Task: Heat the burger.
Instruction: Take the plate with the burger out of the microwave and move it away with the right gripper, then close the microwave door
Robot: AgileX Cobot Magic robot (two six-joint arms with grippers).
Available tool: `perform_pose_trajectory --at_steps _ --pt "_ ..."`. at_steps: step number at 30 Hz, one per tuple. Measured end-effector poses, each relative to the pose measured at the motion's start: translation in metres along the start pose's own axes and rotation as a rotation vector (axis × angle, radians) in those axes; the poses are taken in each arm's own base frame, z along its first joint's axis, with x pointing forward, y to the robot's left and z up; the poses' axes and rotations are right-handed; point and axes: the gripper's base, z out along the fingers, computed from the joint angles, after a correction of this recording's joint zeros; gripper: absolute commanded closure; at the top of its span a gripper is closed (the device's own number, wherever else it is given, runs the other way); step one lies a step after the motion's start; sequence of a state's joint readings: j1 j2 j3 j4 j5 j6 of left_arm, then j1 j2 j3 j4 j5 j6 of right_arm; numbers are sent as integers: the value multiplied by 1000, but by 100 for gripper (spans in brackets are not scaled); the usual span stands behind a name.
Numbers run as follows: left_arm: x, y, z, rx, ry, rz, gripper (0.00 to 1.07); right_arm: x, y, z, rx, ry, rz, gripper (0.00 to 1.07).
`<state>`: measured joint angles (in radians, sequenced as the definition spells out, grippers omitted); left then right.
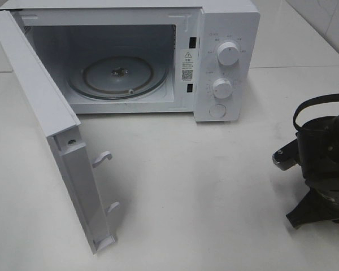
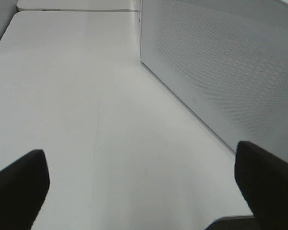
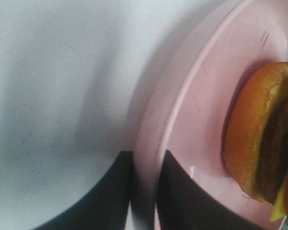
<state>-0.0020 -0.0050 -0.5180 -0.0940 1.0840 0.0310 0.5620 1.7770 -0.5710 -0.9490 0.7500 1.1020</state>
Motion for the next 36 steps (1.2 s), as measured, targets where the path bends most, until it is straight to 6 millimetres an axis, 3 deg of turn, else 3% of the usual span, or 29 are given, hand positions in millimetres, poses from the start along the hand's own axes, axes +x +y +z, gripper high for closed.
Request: perform_pose_trajectory --at_steps 1,3,8,19,26,36 --pt "0 0 0 0 0 0 6 0 0 0 0 0 0 69" --pt "0 0 0 0 0 0 6 -4 0 -3 -7 -1 16 54" --pt "0 0 0 0 0 0 6 -11 -7 -20 -62 -28 21 41" --pt "0 0 0 0 0 0 6 -5 -27 -66 -279 -87 -10 39" --pt "0 0 0 0 0 0 6 14 -44 -102 -474 -185 -65 26" --pt "0 0 0 0 0 0 6 47 -75 -132 -523 -287 -98 28"
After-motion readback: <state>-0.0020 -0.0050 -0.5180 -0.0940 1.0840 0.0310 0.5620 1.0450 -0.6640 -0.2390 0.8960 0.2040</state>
